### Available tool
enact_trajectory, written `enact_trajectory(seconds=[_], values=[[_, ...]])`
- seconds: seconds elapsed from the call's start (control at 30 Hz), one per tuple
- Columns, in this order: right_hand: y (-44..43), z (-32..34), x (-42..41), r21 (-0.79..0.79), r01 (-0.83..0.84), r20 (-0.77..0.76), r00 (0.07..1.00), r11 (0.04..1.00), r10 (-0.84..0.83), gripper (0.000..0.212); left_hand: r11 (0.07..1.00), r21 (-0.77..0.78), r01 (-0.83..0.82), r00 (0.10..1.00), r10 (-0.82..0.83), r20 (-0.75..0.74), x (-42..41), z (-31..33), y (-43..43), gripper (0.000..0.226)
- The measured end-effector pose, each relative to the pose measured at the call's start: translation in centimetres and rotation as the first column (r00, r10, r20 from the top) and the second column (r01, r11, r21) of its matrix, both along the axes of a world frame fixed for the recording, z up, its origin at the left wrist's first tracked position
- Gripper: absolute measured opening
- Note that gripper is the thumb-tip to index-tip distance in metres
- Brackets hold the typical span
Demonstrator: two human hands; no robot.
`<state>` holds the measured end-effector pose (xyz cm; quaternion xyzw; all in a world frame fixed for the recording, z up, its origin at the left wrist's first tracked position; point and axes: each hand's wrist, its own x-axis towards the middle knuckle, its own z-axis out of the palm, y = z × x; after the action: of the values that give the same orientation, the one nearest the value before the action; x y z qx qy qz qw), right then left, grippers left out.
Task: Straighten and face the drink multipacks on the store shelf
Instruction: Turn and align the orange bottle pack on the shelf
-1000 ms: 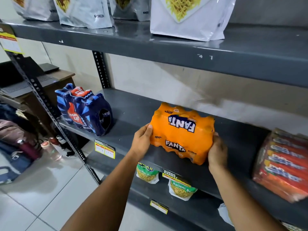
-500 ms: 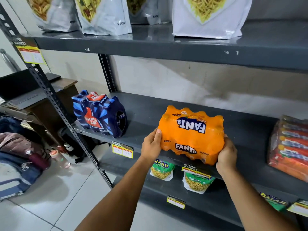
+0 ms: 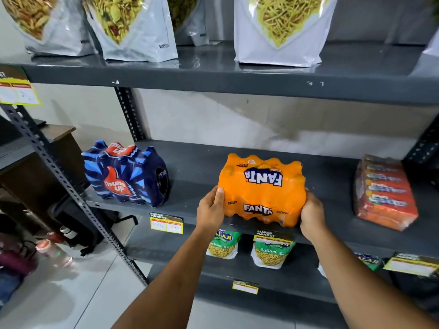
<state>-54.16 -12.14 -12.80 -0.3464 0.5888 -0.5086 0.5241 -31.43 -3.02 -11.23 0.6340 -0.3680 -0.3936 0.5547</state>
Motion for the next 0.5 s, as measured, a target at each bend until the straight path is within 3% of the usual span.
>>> enact_trajectory(seconds=[0.27, 0.43, 0.5], values=[[0.2, -0.4, -0.8, -0.043, -0.040, -0.007, 0.999, 0.998, 0.040, 0.044, 0.997, -0.039, -0.061, 0.997, 0.063, 0.052, -1.3, -0.9, 0.5, 0.043], [0.0, -0.5, -0.2, -0.080, -0.062, -0.043, 0.997, 0.995, 0.059, 0.038, 0.994, -0.027, -0.101, 0.995, 0.102, 0.017, -0.9, 0.2, 0.7, 0.039], [-1.0, 0.0, -1.4, -0.156, -0.080, -0.091, 0.994, 0.984, 0.067, 0.037, 0.978, -0.076, -0.194, 0.970, 0.202, 0.131, -2.2, 2.0, 0.4, 0.047]])
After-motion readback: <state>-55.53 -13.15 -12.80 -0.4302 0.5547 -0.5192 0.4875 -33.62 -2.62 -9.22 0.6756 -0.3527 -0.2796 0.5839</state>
